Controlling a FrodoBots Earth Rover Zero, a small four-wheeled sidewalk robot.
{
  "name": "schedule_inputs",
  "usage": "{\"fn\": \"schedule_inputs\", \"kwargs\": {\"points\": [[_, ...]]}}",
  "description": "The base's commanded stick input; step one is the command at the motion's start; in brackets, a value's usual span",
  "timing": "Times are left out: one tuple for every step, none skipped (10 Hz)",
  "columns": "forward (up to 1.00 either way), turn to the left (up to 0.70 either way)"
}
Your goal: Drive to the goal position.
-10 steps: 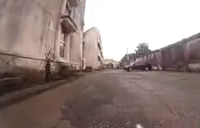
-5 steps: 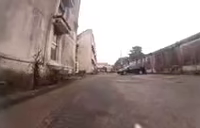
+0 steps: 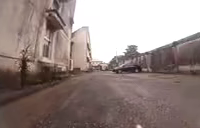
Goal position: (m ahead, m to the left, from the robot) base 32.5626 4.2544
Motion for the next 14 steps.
{"fn": "schedule_inputs", "kwargs": {"points": [[0.7, -0.17], [0.7, -0.17], [0.7, -0.17], [0.7, -0.17], [0.7, -0.17], [0.7, -0.17], [0.7, -0.17], [0.7, -0.17], [0.7, -0.17], [0.7, -0.17], [0.7, -0.17], [0.7, -0.17], [0.7, -0.17], [0.7, -0.17]]}}
